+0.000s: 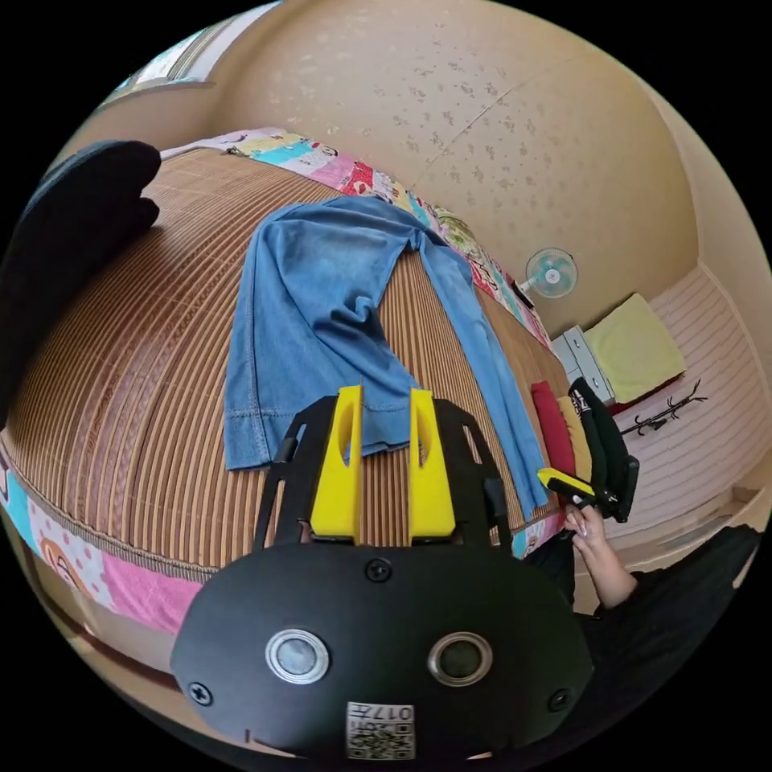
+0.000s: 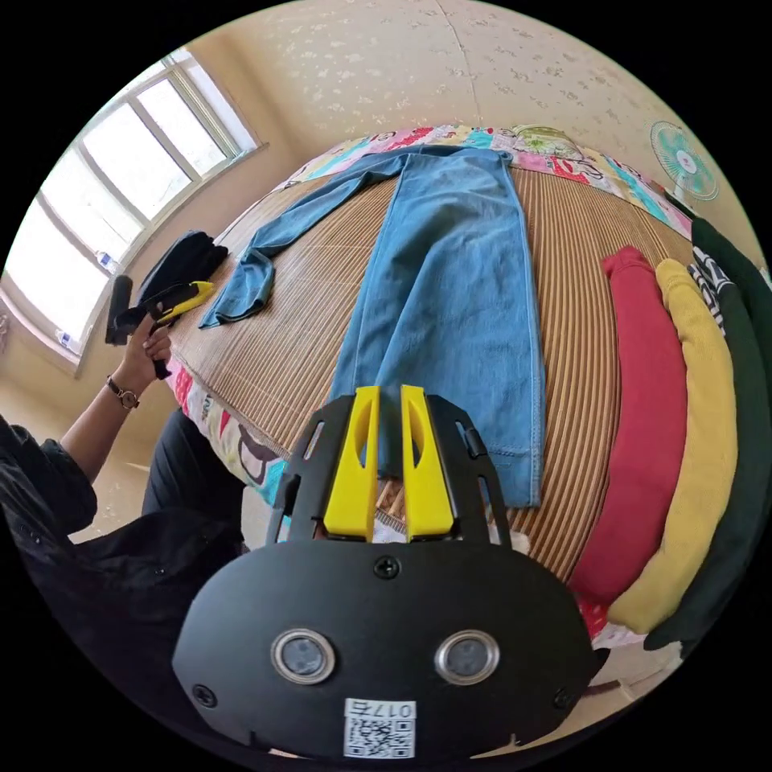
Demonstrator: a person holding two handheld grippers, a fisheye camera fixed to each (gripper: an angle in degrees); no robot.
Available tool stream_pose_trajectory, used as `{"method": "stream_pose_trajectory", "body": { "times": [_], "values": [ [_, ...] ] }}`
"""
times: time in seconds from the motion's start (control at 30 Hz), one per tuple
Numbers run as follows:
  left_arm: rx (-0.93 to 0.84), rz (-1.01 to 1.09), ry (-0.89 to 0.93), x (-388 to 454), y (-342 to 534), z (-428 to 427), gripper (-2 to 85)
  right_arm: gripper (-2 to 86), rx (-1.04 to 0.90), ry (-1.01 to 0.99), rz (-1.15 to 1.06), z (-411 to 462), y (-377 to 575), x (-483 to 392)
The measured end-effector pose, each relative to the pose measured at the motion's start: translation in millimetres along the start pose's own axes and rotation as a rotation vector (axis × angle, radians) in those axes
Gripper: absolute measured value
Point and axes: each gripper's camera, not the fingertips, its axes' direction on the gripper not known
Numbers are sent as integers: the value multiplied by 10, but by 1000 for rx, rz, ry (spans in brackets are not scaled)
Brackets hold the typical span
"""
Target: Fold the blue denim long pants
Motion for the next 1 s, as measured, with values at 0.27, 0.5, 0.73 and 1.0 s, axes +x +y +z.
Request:
{"method": "stream_pose_trajectory", "body": {
  "times": [0.27,0.5,0.73,1.0],
  "values": [
    [-143,22,-186,-85,-149,156,16,15,81,26,-135,-536,383,-439],
    [-140,137,-153,-191,456,-369,6,20,-109,-71,-376,-281,766,-845],
    [85,-146,-168,-1191,506,-1161,104,40,-100,-117,-126,22,381,-737],
    [-7,-128,-409,-1484,412,-1032,69,91,-78,-279,129,466,233,-557]
  ]
}}
